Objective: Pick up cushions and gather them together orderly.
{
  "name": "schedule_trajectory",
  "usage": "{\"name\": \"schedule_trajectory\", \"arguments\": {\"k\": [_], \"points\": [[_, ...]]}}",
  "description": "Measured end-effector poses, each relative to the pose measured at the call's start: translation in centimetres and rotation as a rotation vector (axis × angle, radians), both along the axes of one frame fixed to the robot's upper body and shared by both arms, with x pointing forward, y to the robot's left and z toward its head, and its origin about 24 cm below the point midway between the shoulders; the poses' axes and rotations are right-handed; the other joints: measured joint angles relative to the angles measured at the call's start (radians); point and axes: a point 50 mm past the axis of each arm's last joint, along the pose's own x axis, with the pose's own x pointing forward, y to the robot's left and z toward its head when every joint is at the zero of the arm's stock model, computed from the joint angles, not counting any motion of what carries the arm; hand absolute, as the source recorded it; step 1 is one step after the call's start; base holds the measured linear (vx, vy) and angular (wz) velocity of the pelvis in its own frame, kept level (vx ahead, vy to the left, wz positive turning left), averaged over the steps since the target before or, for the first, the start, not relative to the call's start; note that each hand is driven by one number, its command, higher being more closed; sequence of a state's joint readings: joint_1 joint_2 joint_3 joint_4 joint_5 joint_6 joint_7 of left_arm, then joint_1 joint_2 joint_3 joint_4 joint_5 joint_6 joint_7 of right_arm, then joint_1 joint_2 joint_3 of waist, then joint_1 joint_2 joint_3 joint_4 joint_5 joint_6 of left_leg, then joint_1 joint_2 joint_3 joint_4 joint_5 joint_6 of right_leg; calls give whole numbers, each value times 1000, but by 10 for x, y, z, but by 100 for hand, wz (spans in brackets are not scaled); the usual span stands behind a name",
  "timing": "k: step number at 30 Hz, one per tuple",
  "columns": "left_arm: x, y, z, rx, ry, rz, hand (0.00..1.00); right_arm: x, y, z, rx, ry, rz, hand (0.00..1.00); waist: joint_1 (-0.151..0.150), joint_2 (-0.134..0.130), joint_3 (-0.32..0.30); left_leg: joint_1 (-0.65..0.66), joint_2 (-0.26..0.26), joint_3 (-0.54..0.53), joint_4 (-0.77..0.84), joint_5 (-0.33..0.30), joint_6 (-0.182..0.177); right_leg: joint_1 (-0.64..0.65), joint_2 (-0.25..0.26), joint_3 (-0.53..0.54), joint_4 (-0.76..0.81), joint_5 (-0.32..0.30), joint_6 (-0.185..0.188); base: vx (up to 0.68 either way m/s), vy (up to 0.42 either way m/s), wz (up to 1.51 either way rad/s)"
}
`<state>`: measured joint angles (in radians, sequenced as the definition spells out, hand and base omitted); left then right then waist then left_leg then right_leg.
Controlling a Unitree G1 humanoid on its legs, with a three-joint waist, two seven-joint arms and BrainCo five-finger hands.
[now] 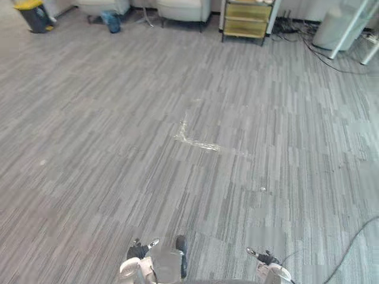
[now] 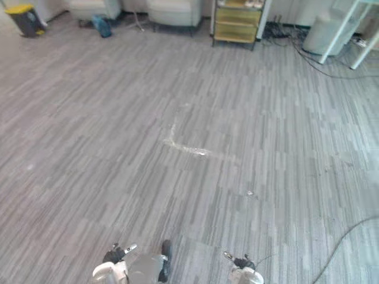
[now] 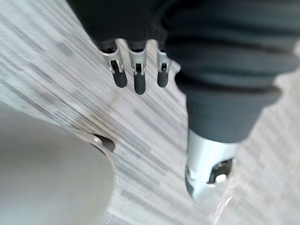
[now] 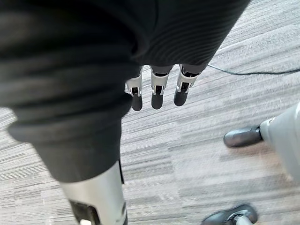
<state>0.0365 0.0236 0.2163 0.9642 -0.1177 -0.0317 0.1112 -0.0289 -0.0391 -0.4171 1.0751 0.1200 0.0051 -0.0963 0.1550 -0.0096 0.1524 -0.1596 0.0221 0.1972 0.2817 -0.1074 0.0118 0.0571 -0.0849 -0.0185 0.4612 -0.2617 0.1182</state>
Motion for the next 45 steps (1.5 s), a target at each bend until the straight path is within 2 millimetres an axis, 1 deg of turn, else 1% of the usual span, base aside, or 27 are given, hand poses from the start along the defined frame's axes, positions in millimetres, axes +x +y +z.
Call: {"name": "schedule_trajectory", "arguments": {"k": [1, 2, 4, 8, 9, 12, 14, 16, 17, 20, 22, 24, 26, 27, 28, 29, 30, 31, 34, 35, 36, 37, 38, 40, 42, 44, 45], "points": [[-1, -1, -1, 0, 7, -10, 0, 1, 1, 0, -1, 0, 11, 0, -4, 2, 5, 53, -2, 9, -3, -24, 10, -63, -18, -1, 186, 40, 85, 503, 128, -48], [-3, -2, -3, -2, 27, -24, 0, -1, 3, -1, 7, 3, 24, 0, -22, 12, 14, 149, -2, 1, -19, -63, 12, -127, -45, -30, 400, 64, 127, 572, 116, -22], [-4, -4, -4, -2, 39, -39, 0, -6, 4, -2, 7, 16, 44, 0, -44, 24, 18, 287, 2, 4, -87, -76, 15, -180, -102, -143, 475, 14, 22, 445, 58, -1], [0, 3, -2, 16, 33, -46, 0, -6, 2, -2, 5, 13, 42, 0, -72, 24, 17, 392, 41, 0, -186, -105, -6, -315, -96, -249, 183, 9, -46, 450, -76, 8], [-3, 6, -3, 26, 49, -54, 0, -3, -1, -1, 4, 0, 24, 0, -89, 18, 21, 425, 49, -9, -197, -132, -15, -364, -69, -215, -55, 121, -63, 362, -159, 12], [-18, 12, -7, 38, 98, -51, 0, -12, -5, -3, 0, 22, 2, 0, -103, 2, 21, 474, 36, -61, -181, -176, -19, -361, -50, -130, -187, 245, -62, 507, -264, 25], [-28, 6, -10, 7, 111, 1, 0, -23, -17, -3, -18, 51, -33, 0, -101, 36, 10, 423, 72, -149, 48, -190, -24, -340, -27, -129, -81, 230, -102, 580, -349, 37], [-30, -9, -12, -49, 100, 54, 0, -24, -30, 1, -57, 42, -44, 0, -102, 120, 8, 178, 169, -208, 559, -67, -105, -249, 36, -187, -115, 158, -126, 571, -287, 35], [-26, -12, -10, -63, 77, 67, 0, -24, -32, 1, -66, 44, -44, 0, -93, 139, 23, 95, 208, -185, 717, -50, -98, -181, 66, -193, -144, 139, -149, 539, -197, 21], [-19, -5, -6, -34, 39, 43, 0, -17, -20, -1, -27, 38, -44, 0, -75, 103, 42, -10, 183, -87, 711, -125, -72, -17, 65, -195, -234, 108, -157, 485, -171, 2], [-14, -3, -3, -26, 14, 41, 0, -7, -18, 1, -22, 14, -52, 0, -55, 93, 42, -70, 124, -23, 435, -142, -55, 68, 59, -188, -318, 99, -151, 504, -93, -24], [-12, -5, -3, -28, 8, 43, 0, -3, -20, 3, -23, 1, -64, 0, -41, 93, 40, -88, 60, -22, 101, -76, -63, 111, 52, -179, -370, 84, -138, 411, 8, -13], [-12, -4, -3, -27, 7, 50, 0, -2, -19, 3, -29, -1, -52, 0, -9, 103, 29, -136, 39, -46, -79, 78, -79, 161, 70, -153, -422, 50, -110, 483, 118, -34], [-13, 3, -3, -7, 19, 50, 0, -2, -11, 1, -11, 5, -49, 0, 5, 71, 17, -127, 16, -43, -76, 162, -27, 192, 47, -134, -429, 34, -85, 787, 170, -33], [-13, 7, -2, 3, 20, 50, 0, -1, -8, 1, -2, 2, -48, 0, 10, 57, 14, -124, 2, -40, -71, 163, -13, 201, 32, -134, -428, 25, -81, 708, 116, -9], [-13, 12, -1, 18, 22, 48, 0, -2, -3, -1, 9, 5, -47, 0, 7, 24, 11, -119, -20, -39, -47, 146, 39, 203, 6, -126, -407, 26, -76, 839, 114, 7], [-15, 17, -1, 24, 25, 71, 0, -7, 0, -2, 16, 17, -39, 0, 12, -11, -7, -100, -42, -23, -9, 99, 54, 180, -25, -96, -297, 40, -53, 520, 74, 8], [-16, 18, -1, 26, 28, 74, 0, -7, -1, -2, 15, 18, -38, 0, 13, -17, -10, -85, -49, -24, -7, 86, 57, 168, -31, -86, -246, 43, -46, 739, 150, 9], [-20, 19, -4, 32, 72, 29, 0, -5, -1, -2, 11, 13, -11, 0, 3, -19, -8, 68, -63, -43, -29, 1, 57, -26, -62, -21, 333, 174, 154, 557, 121, 17], [-21, 18, -5, 31, 80, 19, 0, -8, 2, -3, 13, 19, 17, 0, -8, -17, -5, 162, -74, -52, -64, -5, 58, -95, -102, -50, 513, 170, 140, 506, 91, 28], [-21, 17, -5, 29, 81, 16, 0, -8, 2, -3, 12, 19, 22, 0, -11, -13, -3, 187, -74, -53, -77, -6, 58, -111, -112, -62, 538, 164, 128, 463, 66, 24], [-20, 13, -6, 25, 84, -3, 0, -9, 2, -3, 12, 20, 27, 0, -18, 7, 7, 283, -70, -69, -135, -13, 65, -149, -132, -113, 557, 123, 60, 498, 30, 17], [-20, 10, -6, 22, 87, -21, 0, -10, 3, -4, 17, 24, 28, 0, -33, 22, 14, 368, -65, -75, -197, -23, 64, -197, -146, -165, 496, 71, 9, 477, 4, 18], [-19, 9, -7, 21, 87, -29, 0, -8, 0, -2, 12, 13, 29, 0, -52, 26, 17, 406, -57, -89, -210, -55, 67, -259, -132, -203, 301, 52, -16, 401, -77, 28], [-16, 7, -6, 17, 85, -34, 0, -12, -1, -3, 15, 19, 18, 0, -67, 26, 15, 426, -42, -110, -208, -88, 58, -288, -87, -204, 51, 103, -38, 370, -149, 40], [-19, 8, -7, 20, 93, -29, 0, -16, -3, -4, 21, 23, -9, 0, -82, 12, 20, 477, -32, -144, -208, -152, 31, -301, -34, -146, -244, 254, -35, 435, -225, 43], [-21, 9, -8, 23, 97, -32, 0, -20, -4, -5, 20, 33, -14, 0, -88, 4, 17, 497, -35, -165, -208, -178, 19, -301, -28, -136, -275, 280, -39, 489, -276, 56]]}}
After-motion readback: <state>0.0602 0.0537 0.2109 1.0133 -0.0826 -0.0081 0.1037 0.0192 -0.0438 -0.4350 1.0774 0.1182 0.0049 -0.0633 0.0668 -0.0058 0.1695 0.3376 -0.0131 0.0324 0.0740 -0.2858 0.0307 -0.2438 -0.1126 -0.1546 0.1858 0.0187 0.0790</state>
